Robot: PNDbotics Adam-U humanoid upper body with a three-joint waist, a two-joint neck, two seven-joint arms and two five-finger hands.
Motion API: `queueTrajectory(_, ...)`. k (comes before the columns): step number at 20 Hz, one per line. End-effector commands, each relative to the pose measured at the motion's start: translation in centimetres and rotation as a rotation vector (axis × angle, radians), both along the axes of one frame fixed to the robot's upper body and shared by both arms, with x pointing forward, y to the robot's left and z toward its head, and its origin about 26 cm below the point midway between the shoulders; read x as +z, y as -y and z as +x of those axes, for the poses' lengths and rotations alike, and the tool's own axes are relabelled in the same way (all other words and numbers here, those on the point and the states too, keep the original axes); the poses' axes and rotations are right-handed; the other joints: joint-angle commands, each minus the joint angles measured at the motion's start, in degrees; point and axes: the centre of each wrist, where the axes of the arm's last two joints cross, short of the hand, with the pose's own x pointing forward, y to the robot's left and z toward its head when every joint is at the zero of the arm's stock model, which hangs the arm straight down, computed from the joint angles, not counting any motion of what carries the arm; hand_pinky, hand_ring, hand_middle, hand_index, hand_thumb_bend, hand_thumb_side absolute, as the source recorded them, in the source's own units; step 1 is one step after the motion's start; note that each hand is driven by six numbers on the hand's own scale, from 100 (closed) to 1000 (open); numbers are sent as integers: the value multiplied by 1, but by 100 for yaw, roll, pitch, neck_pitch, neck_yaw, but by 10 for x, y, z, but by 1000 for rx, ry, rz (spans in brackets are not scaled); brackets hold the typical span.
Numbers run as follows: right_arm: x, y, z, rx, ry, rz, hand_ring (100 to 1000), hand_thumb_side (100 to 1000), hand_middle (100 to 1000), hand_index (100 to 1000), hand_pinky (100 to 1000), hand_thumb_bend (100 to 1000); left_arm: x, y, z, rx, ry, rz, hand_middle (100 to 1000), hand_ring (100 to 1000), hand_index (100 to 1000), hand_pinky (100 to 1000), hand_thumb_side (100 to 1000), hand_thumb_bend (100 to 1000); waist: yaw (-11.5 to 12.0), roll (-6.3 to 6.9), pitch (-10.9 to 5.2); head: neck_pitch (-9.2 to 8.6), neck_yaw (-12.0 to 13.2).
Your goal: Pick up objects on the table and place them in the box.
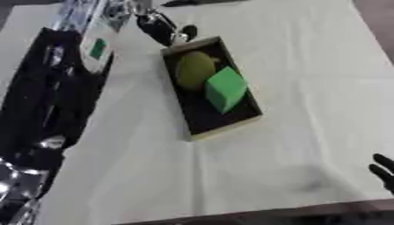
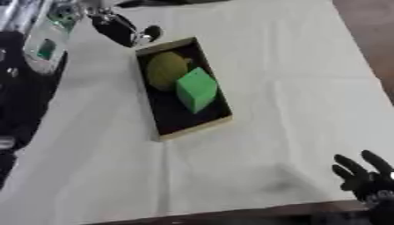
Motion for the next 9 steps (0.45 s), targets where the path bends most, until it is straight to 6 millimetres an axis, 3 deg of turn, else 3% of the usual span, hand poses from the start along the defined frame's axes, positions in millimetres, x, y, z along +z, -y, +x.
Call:
queueTrajectory(1,5,1,1,174,363,-237,1000,470,611,1000,1000,100,28,-25,-25,-56,57,-172,785,861,904,865,267,100,13,-42,-116,-14,-55)
queueTrajectory(2,6,1,2,171,368,-228,1000,470,612,1000,1000,100,30,-33,-31,-85,58,-245,784,854,904,861,342,100,22,-48,-114,-19,-61)
queueTrajectory(3,6,1,2,169,373,-219,1000,470,613,1000,1000,100,31,-41,-36,-119,54,-316,785,849,903,858,476,100,30,-52,-113,-25,-64)
queueTrajectory(5,8,2,4,163,383,-202,1000,470,614,1000,1000,100,30,-57,-47,-182,40,-442,779,840,904,852,620,100,46,-59,-108,-42,-71)
queueTrajectory(9,10,4,6,153,399,-175,1000,470,615,1000,1000,100,19,-86,-68,-266,16,-622,778,838,909,853,672,100,62,-93,-85,-112,-80)
